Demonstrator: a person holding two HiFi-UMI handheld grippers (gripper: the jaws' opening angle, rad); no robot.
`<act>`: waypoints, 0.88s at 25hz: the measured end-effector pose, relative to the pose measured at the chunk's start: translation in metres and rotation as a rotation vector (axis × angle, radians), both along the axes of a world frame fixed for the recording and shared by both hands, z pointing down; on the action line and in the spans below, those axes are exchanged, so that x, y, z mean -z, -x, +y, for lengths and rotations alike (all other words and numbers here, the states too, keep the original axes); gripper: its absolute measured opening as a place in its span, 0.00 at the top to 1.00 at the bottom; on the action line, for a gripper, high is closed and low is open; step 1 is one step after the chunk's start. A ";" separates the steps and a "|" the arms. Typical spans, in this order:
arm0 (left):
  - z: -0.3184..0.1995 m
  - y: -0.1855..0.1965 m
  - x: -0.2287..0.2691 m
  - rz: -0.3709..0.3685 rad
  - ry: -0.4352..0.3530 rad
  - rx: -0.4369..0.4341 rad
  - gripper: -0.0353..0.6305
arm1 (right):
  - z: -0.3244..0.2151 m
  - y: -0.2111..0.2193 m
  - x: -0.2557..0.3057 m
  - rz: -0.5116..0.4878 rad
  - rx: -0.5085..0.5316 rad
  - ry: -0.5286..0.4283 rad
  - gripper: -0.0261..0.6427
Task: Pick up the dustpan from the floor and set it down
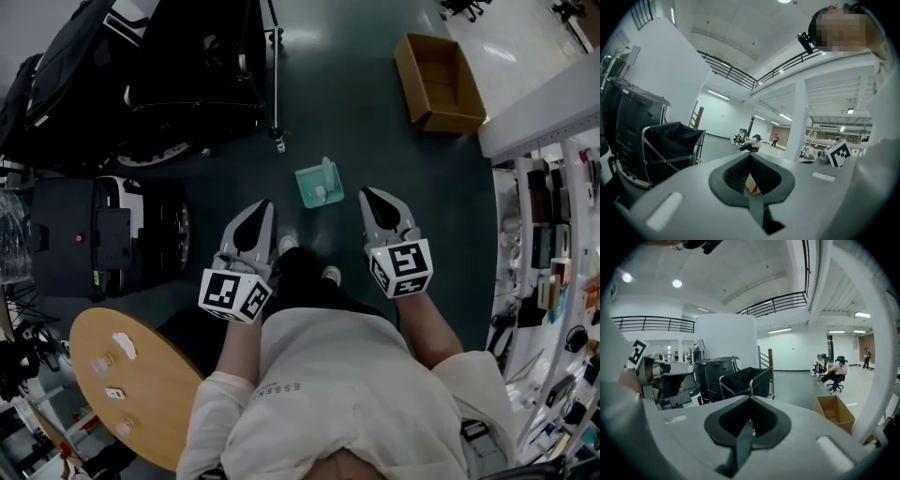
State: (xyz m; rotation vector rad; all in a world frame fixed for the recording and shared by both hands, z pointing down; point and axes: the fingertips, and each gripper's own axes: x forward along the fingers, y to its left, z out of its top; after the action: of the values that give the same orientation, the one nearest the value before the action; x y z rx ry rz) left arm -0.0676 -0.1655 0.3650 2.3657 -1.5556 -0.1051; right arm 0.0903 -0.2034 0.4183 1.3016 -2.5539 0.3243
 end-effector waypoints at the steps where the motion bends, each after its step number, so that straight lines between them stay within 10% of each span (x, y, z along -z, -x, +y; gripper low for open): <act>1: 0.012 -0.005 -0.003 0.002 0.005 0.001 0.92 | 0.010 -0.005 0.001 0.004 -0.002 -0.007 0.97; 22: 0.318 -0.051 -0.006 0.001 -0.025 0.017 0.92 | 0.312 -0.064 0.008 -0.025 -0.059 -0.018 0.97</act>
State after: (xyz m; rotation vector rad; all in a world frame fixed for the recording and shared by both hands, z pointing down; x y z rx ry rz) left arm -0.0169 0.1521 0.3708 2.3713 -1.5832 -0.1297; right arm 0.1539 0.1090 0.4107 1.3901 -2.5484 0.3329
